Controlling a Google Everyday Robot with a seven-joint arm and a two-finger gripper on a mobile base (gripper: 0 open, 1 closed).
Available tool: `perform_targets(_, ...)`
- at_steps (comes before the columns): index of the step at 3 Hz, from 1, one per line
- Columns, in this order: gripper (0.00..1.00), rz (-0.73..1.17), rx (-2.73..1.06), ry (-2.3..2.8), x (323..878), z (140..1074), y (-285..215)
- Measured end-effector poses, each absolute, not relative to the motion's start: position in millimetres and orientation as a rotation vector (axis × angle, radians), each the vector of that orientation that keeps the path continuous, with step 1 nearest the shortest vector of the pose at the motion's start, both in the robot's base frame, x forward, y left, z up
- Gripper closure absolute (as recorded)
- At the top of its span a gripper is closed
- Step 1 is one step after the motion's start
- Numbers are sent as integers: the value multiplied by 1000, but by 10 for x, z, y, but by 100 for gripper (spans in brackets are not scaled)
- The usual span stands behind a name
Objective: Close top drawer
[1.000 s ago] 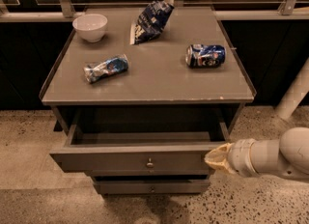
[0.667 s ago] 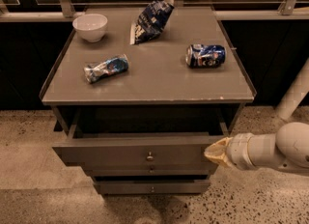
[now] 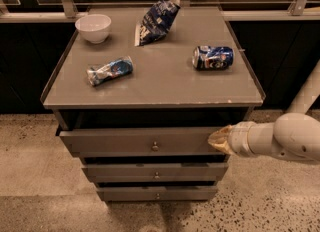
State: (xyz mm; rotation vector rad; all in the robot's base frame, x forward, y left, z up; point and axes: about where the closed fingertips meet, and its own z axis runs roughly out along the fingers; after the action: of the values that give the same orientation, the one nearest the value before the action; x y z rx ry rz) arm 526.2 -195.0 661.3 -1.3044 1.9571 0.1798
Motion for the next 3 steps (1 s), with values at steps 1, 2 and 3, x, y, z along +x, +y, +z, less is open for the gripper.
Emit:
perform_targets(1,100,143,-1317,1940,5382,6645,-1929)
perform_targets(2,100,128,-1315,1942,5384,6656,-1958)
perform_targets(3,100,76,-1284,1972,5217,6698,-2004)
